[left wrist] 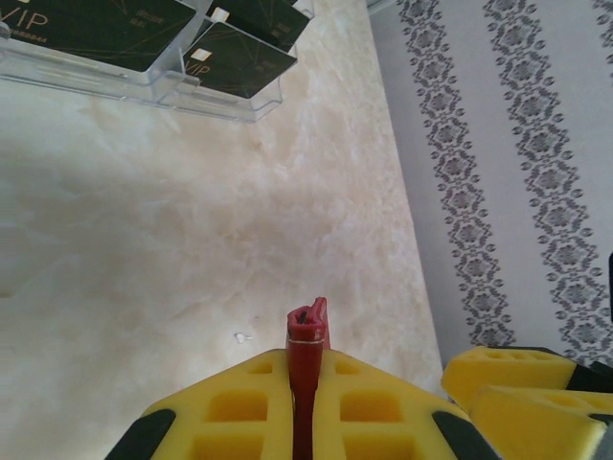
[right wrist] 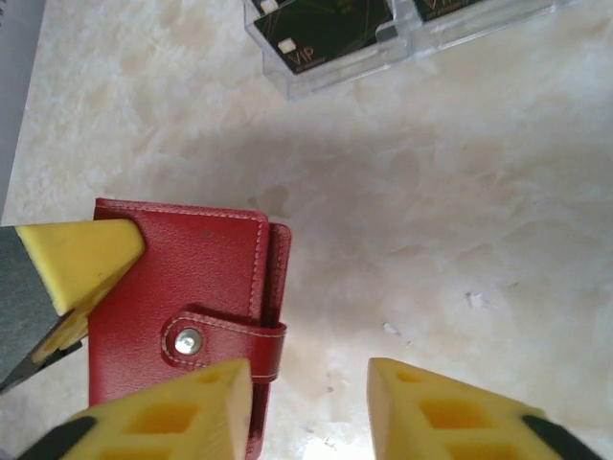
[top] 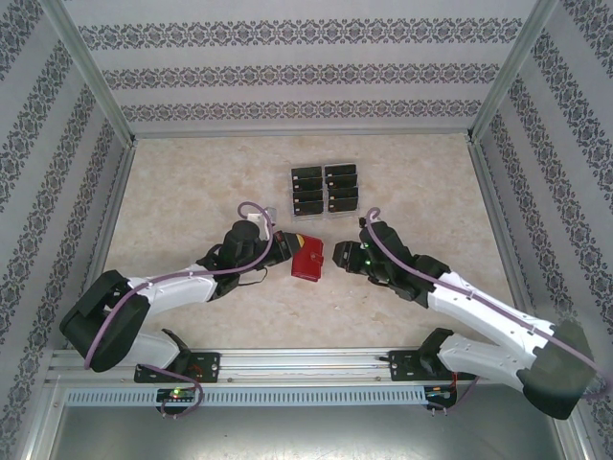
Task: Put the credit cards into the card holder
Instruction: Pass the card holder, then open the card holder at the center of the table, then place the card holder at the center of the table.
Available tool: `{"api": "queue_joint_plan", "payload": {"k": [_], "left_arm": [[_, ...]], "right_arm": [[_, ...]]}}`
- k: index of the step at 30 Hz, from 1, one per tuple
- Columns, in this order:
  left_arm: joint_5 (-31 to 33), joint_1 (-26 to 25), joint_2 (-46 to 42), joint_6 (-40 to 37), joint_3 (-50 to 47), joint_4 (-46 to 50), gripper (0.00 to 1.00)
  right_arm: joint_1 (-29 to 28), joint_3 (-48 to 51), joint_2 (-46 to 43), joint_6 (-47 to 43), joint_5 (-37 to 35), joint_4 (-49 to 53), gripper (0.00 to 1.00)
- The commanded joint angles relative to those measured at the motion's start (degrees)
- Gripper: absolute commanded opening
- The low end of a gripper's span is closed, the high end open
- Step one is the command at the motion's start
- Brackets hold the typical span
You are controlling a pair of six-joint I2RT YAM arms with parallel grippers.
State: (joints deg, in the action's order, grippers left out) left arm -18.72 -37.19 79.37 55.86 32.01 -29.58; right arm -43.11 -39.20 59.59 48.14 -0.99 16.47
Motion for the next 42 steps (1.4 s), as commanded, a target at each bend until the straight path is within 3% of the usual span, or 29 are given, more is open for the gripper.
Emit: {"api": "queue_joint_plan", "payload": {"k": [1,17,27,32,35,42], "left_arm": [[1.6,-0.8,-1.3,-3.9,2.2,3.5,0.00],[2.3,-1.6,-2.0,-4.8,3.1,5.3,0.00],[2.7,-1.7,-3.0,-4.6,3.4,5.8,0.00],[2.7,-1.7,-3.4,-4.6,3.6,6.1,0.00],[3.2,-1.7,-3.7,-4.6,3.5,6.5,0.00],[5.2,-1.6,-4.7,-4.8,2.5,7.2,0.00]], "right_arm": [[-2.3,-3.5,2.8,0.3,0.4,-0.7,0.43],[-8.6,-12.8,15.9,-1.0,-3.3,2.2,0.45],[-9.6,-14.3,20.7,-0.8,-5.6,4.2,0.40],[-9.5,-13.5,21.2,-0.6,-6.8,4.1,0.21],[-9.5,-13.3,20.8,-1.0,-6.5,4.0,0.00],[-7.1,-8.8,14.9,-1.0,-6.1,5.1,0.00]]}}
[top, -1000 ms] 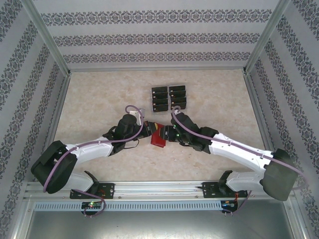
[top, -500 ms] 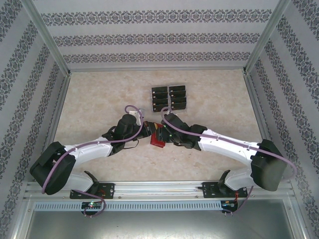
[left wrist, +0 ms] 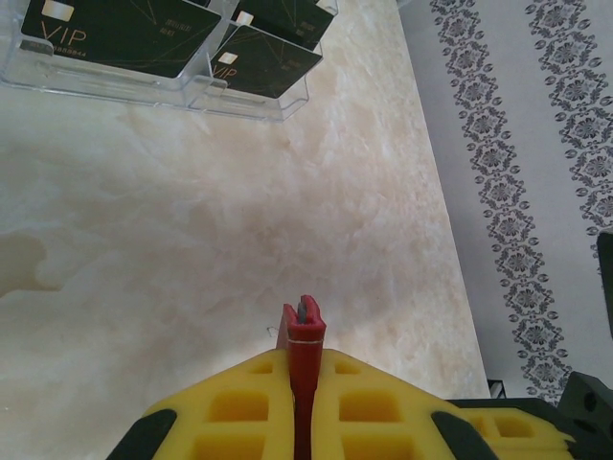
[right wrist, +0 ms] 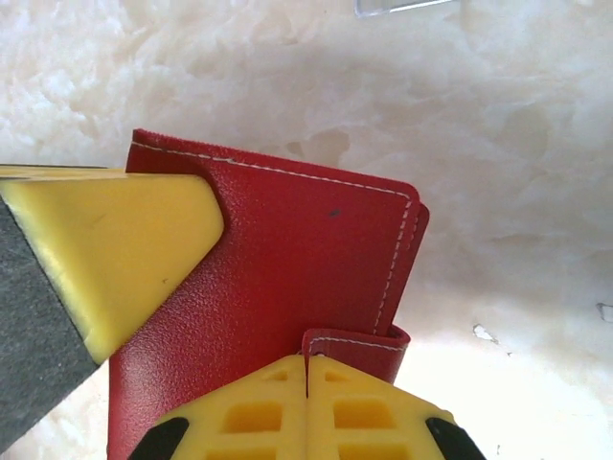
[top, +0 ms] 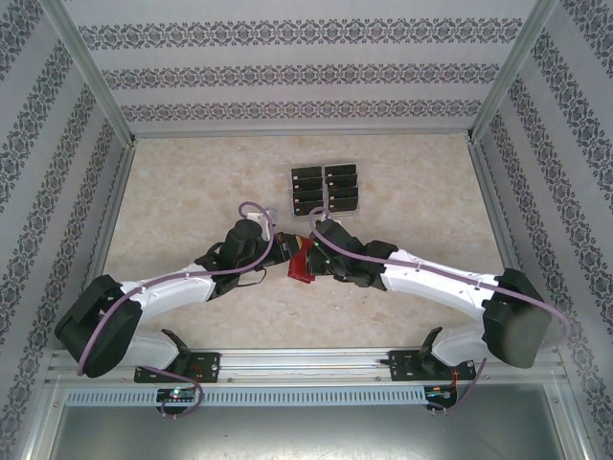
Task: Put the credit cards into the card holder
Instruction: Place the card holder at the center of the table.
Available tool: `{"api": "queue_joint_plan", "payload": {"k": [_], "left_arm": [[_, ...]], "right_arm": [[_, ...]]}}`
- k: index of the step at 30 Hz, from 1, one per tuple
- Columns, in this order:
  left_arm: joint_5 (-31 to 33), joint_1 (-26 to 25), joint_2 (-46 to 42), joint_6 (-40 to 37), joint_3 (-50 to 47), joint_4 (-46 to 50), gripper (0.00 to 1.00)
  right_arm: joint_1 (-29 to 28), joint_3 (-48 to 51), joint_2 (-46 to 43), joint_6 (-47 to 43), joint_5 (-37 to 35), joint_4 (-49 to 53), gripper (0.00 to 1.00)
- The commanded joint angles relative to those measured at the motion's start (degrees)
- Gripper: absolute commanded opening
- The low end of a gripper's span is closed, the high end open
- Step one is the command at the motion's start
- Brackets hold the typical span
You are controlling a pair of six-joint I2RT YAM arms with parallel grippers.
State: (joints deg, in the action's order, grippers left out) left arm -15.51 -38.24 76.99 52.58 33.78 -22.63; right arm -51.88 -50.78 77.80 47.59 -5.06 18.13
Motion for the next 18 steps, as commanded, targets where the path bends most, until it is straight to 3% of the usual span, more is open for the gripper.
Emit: {"api": "queue_joint_plan", "payload": {"k": [1,6,12,15,18], "left_arm": [[2.3,-0.6,-2.5,-1.5,0.4,0.3,0.00],[2.7,-0.7,-2.3,-1.2,-0.6,-0.4,0.00],[2.2,-0.7,-0.3,-1.7,0.1,0.4,0.02],[4.8,-0.7,0.5,-2.1,-0.7,2.9,0.33],[9.0,-0.7,0.7,-2.0,-3.2,4.2,0.51]], "right_arm": [[2.6,4.2,-4.9,-0.1,-1.7,3.2,0.00],[4.8,7.6,-9.5,0.2,-0.2,2.7,0.00],[5.0,6.5,-9.0,-2.2,4.8,-0.8,0.00],[5.0,5.8,-8.1,-3.3,7.5,-1.5,0.00],[5.0,5.9,-4.7,-4.2,9.7,-2.2,0.00]]}}
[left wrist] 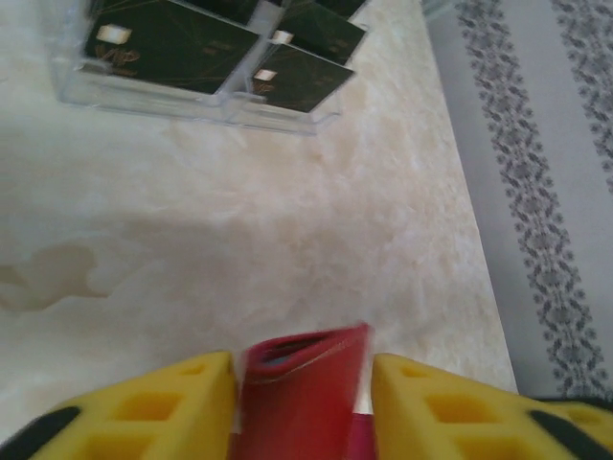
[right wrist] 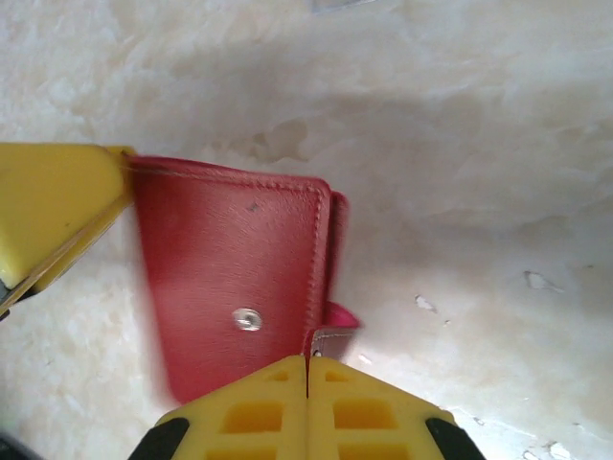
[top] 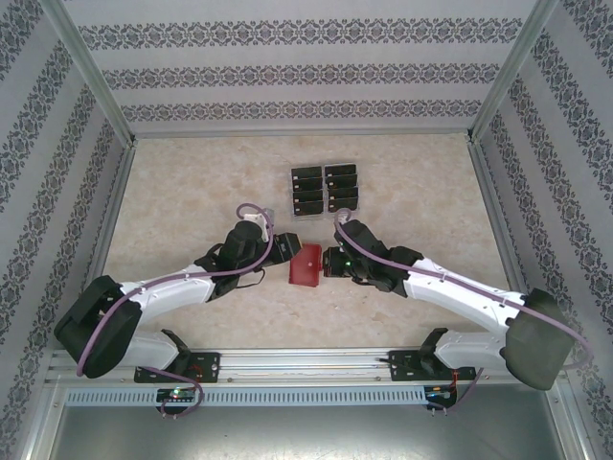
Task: Put the credit cards into the card holder
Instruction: Place the card holder at the center of the table, then open the card holder at the center of the table.
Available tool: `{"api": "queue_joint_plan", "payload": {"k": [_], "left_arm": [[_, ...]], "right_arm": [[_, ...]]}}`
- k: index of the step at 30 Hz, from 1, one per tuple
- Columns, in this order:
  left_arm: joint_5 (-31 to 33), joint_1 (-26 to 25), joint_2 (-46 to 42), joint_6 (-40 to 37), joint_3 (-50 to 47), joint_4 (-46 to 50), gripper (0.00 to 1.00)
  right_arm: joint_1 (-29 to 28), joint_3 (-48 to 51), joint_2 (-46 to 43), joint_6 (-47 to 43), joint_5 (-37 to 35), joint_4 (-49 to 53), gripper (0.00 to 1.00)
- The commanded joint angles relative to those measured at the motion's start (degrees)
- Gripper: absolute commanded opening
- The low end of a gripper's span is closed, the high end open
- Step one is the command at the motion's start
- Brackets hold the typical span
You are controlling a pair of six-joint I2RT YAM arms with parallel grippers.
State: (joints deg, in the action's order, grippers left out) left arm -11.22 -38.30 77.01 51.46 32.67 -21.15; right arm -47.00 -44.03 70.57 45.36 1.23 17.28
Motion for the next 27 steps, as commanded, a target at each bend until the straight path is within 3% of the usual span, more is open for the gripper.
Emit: {"api": "queue_joint_plan", "payload": {"k": [1,5,11,27], "left_arm": [[6.2,-0.6,0.6,-0.9,-2.9,3.5,0.54],[9.2,-0.5,-0.5,-1.4,-4.8,7.1,0.63],[7.8,-0.6,-3.4,-3.6,-4.5,11.0,0.69],[2.9,-0.6,-3.0,-6.9,-1.1,11.1,0.76]], "right_arm": [[0.0,0.0,3.8,-1.9,4.1,-2.7,0.00],[0.0,2.9,7.3,-0.8,5.8,-7.2,0.00],[-0.4,3.2,4.8,0.8,6.7,-8.7,0.00],[-0.6,-1.7,0.7,1.4,5.6,-5.9,0.00]]}}
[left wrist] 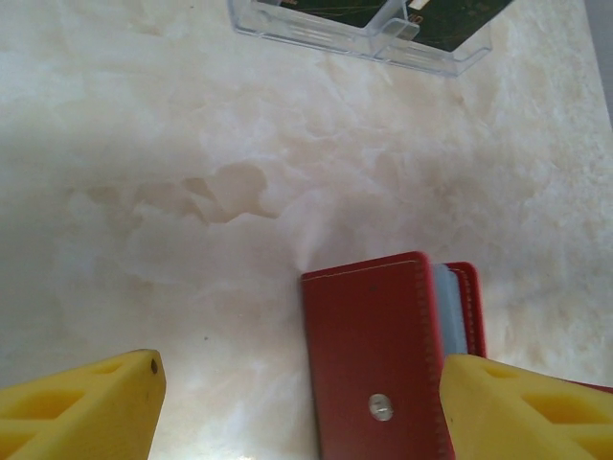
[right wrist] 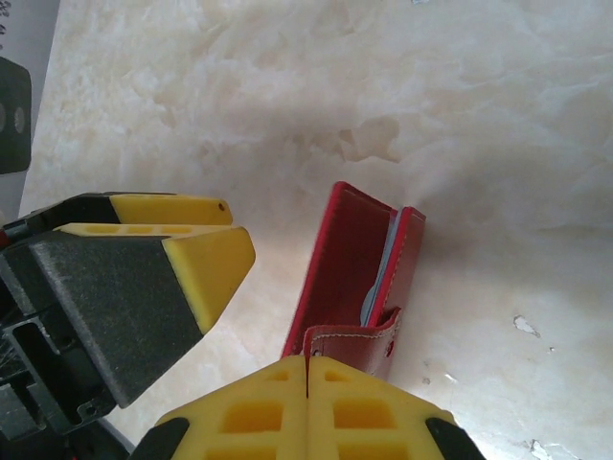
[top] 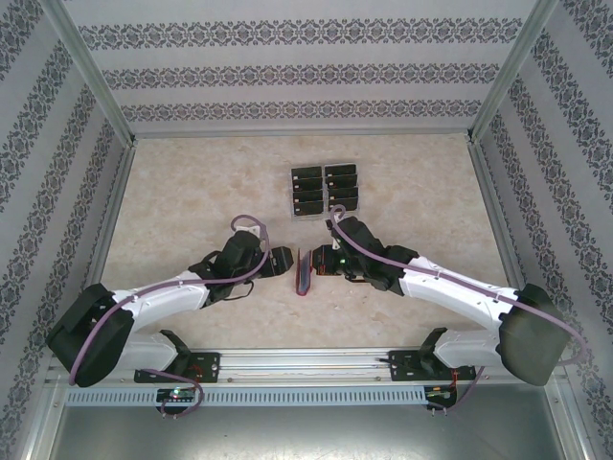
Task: Put the credit cards into the card holder
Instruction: Open the card holder at the center of the table.
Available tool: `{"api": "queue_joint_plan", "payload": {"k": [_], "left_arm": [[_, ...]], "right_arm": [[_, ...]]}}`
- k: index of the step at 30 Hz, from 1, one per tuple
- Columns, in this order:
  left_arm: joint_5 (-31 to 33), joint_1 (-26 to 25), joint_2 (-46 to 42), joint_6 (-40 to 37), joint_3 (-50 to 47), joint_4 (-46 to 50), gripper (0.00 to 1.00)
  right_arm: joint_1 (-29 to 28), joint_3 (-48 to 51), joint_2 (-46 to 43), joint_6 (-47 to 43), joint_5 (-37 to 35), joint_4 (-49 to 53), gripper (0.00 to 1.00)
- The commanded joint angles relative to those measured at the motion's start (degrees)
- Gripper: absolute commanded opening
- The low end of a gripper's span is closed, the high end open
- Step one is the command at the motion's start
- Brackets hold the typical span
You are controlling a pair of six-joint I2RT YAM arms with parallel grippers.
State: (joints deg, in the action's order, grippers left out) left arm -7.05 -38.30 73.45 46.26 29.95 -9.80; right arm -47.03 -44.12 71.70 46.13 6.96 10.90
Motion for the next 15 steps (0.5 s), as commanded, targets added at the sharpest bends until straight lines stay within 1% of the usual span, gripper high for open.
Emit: {"api": "queue_joint_plan", "payload": {"k": [1,6,8,10,12,15], "left_arm": [[-1.5,-0.5,0.8,-1.8,1.8,-0.4,0.76],[-1.8,-0.6,2.6,-1.5,1.9,-0.7,0.76],[-1.0,-0.6,3.1,-1.3,2.0,0.5,0.75],[0.0,-0.6,3.5,-1.2,2.1,2.2,0.71],[1.7,-0.6,3.7,-1.3,2.6,5.2,0.66],[3.4,-0.6,4.0,-2.0,3.0,8.7,0.62]], "right_arm": [[-0.7,-1.5,-0.3,0.7,-0.1,0.4,0.00],[-0.6,-1.0,-0.4,0.8,-0.8,0.6,0.00],[-0.6,-0.5,-0.8,0.9,-1.4,0.9,0.00],[-0.3,0.2,-1.0,1.0,-1.8,1.1,0.00],[0.2,1.5,-1.4,1.3,-2.0,1.1,0.00],[1.0,3.8,-2.2,1.6,-2.2,0.9,0.00]]}}
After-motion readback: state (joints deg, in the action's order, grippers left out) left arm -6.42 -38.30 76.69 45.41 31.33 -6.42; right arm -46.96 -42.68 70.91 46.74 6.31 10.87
